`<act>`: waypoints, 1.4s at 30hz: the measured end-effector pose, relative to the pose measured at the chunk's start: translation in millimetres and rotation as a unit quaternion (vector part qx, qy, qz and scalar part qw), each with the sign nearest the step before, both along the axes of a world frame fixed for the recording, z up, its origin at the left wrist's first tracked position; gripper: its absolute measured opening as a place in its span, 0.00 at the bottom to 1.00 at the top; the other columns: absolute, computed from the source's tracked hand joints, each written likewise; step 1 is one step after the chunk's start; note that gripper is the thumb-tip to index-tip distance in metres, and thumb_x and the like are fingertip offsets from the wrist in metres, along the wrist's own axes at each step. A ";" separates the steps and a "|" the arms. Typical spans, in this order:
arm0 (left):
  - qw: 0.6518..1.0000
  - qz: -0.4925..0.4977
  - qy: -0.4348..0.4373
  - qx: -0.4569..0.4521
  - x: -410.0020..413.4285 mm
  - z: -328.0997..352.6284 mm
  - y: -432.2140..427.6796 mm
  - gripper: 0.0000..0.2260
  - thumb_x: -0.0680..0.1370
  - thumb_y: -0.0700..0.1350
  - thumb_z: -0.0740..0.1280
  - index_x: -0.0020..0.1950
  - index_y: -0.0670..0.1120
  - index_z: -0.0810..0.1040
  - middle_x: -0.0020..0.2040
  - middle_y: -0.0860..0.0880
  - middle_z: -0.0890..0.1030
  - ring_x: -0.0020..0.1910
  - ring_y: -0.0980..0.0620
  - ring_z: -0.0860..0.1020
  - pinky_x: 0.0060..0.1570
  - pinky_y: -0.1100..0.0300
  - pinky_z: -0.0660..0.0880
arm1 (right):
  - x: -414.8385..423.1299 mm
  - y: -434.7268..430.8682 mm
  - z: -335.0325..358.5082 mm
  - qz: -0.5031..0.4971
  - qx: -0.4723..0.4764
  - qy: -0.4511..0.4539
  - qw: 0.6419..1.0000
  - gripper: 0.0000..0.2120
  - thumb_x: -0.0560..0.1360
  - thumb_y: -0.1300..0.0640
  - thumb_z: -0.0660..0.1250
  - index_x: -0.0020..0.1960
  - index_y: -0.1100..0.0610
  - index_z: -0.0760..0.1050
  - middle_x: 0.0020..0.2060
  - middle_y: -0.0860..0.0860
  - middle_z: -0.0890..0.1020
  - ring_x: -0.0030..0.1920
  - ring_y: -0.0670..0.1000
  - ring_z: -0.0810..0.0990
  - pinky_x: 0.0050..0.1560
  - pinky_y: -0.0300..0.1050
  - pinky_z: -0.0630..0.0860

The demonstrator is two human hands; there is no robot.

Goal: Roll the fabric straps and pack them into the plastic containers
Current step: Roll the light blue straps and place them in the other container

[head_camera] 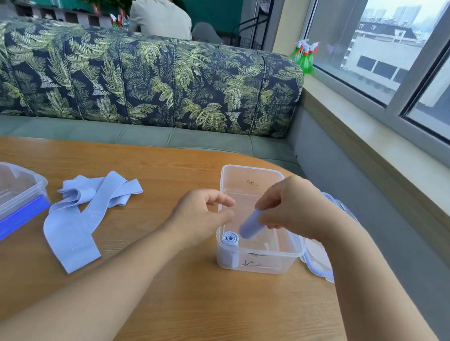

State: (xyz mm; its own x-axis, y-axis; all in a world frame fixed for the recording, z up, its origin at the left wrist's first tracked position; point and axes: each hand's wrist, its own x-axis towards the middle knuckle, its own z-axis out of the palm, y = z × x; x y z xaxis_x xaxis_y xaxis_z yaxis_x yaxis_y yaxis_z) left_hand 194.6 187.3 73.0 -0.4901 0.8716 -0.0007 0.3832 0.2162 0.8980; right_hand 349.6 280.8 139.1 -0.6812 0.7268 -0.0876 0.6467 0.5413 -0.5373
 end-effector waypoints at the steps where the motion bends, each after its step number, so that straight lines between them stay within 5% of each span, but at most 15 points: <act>1: 0.997 0.038 0.063 -0.019 0.4 -5.4 2.9 0.04 0.73 0.48 0.73 0.44 0.56 0.81 0.52 0.55 0.79 0.54 0.55 0.76 0.58 0.57 0.73 | -1.4 1.2 -2.9 -0.004 0.002 -0.037 0.999 0.07 0.68 0.62 0.71 0.46 0.57 0.83 0.32 0.54 0.84 0.33 0.51 0.80 0.38 0.45 0.80; 4: 0.987 0.066 0.129 -0.074 5.8 -15.8 8.0 0.06 0.70 0.50 0.75 0.41 0.56 0.79 0.58 0.54 0.72 0.58 0.54 0.72 0.61 0.54 0.70 | -10.5 2.9 -12.8 0.010 -0.004 -0.129 0.992 0.10 0.67 0.63 0.71 0.48 0.61 0.83 0.34 0.56 0.84 0.33 0.51 0.75 0.37 0.42 0.77; 8: 0.981 0.052 0.135 -0.128 10.0 -19.5 13.7 0.08 0.69 0.50 0.77 0.44 0.53 0.79 0.67 0.51 0.65 0.63 0.53 0.70 0.57 0.59 0.71 | -25.4 7.1 -25.5 0.023 0.004 -0.198 0.980 0.10 0.70 0.64 0.70 0.50 0.63 0.83 0.37 0.54 0.85 0.36 0.50 0.80 0.48 0.45 0.81; 12: 0.977 0.042 0.131 -0.164 13.6 -15.7 17.7 0.11 0.70 0.52 0.76 0.49 0.51 0.80 0.68 0.51 0.63 0.56 0.53 0.73 0.51 0.61 0.68 | -35.8 10.2 -39.7 0.033 -0.024 -0.221 0.974 0.05 0.70 0.65 0.71 0.46 0.63 0.82 0.38 0.55 0.86 0.37 0.50 0.84 0.47 0.44 0.81; 14: 0.974 0.033 0.137 -0.179 14.6 -14.8 19.4 0.10 0.70 0.51 0.76 0.47 0.52 0.80 0.65 0.52 0.64 0.49 0.52 0.74 0.49 0.61 0.68 | -39.8 10.5 -45.6 0.036 -0.018 -0.228 0.973 0.01 0.69 0.64 0.72 0.40 0.61 0.80 0.33 0.53 0.84 0.30 0.48 0.80 0.44 0.43 0.80; 20: 0.970 0.019 0.151 -0.187 14.6 -19.2 25.1 0.09 0.68 0.52 0.78 0.35 0.54 0.78 0.57 0.53 0.71 0.47 0.54 0.73 0.49 0.61 0.72 | -45.6 12.1 -55.3 0.026 -0.001 -0.223 0.974 0.13 0.69 0.63 0.74 0.32 0.58 0.71 0.14 0.46 0.72 0.23 0.47 0.73 0.34 0.40 0.75; 26: 0.972 0.015 0.143 -0.187 12.0 -20.8 28.2 0.11 0.68 0.50 0.78 0.31 0.53 0.77 0.54 0.49 0.79 0.49 0.51 0.79 0.48 0.59 0.76 | -46.7 12.1 -55.4 0.023 -0.012 -0.217 0.976 0.14 0.69 0.60 0.76 0.34 0.57 0.70 0.28 0.51 0.77 0.27 0.48 0.75 0.39 0.44 0.78; 33: 0.972 0.007 0.130 -0.195 10.8 -19.6 27.3 0.11 0.68 0.49 0.78 0.31 0.53 0.78 0.53 0.50 0.79 0.49 0.51 0.78 0.50 0.59 0.77 | -50.4 6.9 -54.8 0.030 0.005 -0.224 0.974 0.13 0.69 0.58 0.76 0.37 0.57 0.71 0.32 0.51 0.75 0.37 0.54 0.77 0.47 0.46 0.80; 42: 0.979 -0.009 0.087 -0.186 9.2 -18.0 24.5 0.13 0.65 0.52 0.80 0.40 0.55 0.76 0.57 0.53 0.70 0.48 0.52 0.72 0.48 0.60 0.73 | -43.2 7.6 -52.2 0.013 -0.040 -0.207 0.977 0.11 0.69 0.58 0.76 0.47 0.60 0.77 0.34 0.53 0.80 0.38 0.53 0.80 0.49 0.49 0.81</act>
State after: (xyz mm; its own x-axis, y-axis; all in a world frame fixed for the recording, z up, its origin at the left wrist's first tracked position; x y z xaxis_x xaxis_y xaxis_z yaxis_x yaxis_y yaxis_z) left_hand 203.7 211.9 55.0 -0.4957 0.8356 -0.2370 0.5304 0.5073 0.6793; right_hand 306.4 288.3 86.9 -0.5938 0.6892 -0.4152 0.8040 0.5277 -0.2740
